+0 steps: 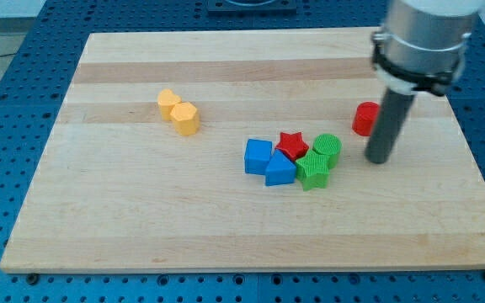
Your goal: Push the red circle to the top of the blue cube
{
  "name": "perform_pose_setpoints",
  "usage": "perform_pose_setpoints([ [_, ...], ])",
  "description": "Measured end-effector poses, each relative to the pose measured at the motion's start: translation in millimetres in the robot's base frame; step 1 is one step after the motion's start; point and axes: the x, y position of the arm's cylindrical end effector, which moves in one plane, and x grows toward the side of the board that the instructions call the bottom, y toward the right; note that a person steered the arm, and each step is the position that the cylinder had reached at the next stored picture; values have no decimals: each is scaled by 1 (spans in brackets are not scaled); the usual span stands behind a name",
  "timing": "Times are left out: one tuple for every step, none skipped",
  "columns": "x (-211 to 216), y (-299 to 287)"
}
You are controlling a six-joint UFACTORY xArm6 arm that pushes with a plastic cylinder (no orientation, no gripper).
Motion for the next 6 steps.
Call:
perform_pose_setpoints([
  [-15, 38],
  [-44, 68],
  [-63, 58],
  [-63, 19],
  [-63, -17],
  [-63, -49],
])
